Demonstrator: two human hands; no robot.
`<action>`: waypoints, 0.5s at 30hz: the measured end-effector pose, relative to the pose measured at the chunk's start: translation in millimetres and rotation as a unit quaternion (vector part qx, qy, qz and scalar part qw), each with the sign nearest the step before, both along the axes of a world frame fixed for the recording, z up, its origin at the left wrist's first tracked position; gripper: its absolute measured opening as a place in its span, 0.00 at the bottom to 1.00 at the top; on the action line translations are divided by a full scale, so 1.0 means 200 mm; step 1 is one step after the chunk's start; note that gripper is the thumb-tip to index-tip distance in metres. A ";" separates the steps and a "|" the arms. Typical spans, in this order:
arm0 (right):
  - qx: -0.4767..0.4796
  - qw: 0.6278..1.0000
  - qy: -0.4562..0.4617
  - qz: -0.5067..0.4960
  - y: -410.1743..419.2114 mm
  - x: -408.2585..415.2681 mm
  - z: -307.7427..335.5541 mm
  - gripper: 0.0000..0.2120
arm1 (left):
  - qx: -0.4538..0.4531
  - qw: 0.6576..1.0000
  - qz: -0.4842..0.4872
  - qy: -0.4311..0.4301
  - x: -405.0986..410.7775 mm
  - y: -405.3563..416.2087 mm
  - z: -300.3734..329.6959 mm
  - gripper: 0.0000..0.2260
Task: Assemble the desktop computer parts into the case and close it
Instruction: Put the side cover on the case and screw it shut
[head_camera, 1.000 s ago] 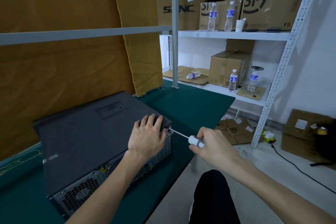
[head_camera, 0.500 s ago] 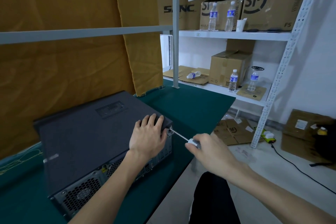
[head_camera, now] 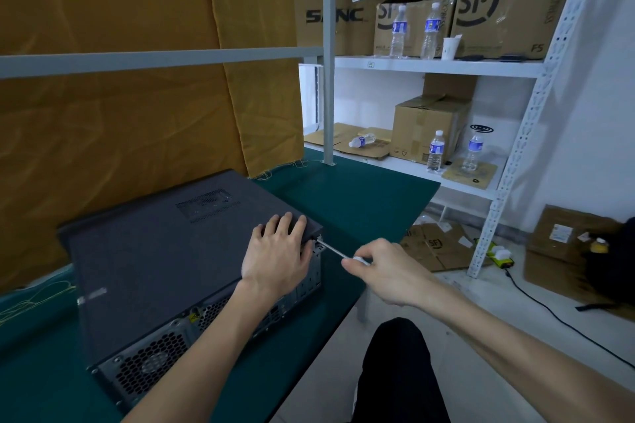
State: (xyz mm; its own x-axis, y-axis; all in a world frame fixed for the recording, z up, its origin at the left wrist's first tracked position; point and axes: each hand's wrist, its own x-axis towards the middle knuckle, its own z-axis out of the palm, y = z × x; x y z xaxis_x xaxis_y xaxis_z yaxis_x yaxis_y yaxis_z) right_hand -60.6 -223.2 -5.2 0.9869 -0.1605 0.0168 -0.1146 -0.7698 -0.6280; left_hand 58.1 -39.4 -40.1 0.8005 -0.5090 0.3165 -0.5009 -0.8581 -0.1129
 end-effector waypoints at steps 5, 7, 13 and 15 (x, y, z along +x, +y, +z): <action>-0.146 0.988 -0.046 -0.006 0.03 -0.04 -0.05 0.21 | -0.002 1.000 0.001 -0.001 -0.01 0.00 0.00 0.26; -0.212 0.976 -0.058 -0.008 0.04 -0.04 -0.05 0.20 | -0.001 1.000 0.002 -0.001 -0.01 0.00 0.00 0.26; -0.020 1.000 -0.010 -0.007 0.01 0.02 -0.05 0.24 | 0.007 1.000 0.004 0.002 0.00 0.00 0.00 0.26; 0.009 1.000 0.017 -0.016 0.01 0.02 -0.04 0.25 | 0.007 1.000 0.003 0.002 -0.01 -0.01 0.00 0.26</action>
State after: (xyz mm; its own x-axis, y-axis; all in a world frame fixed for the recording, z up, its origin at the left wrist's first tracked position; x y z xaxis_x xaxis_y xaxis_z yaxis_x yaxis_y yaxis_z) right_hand -56.6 -221.5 -12.9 0.9811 -0.1925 -0.0210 -0.1615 -0.7535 -0.6373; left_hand 57.1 -40.5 -39.4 0.8048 -0.5085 0.3060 -0.4961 -0.8594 -0.1236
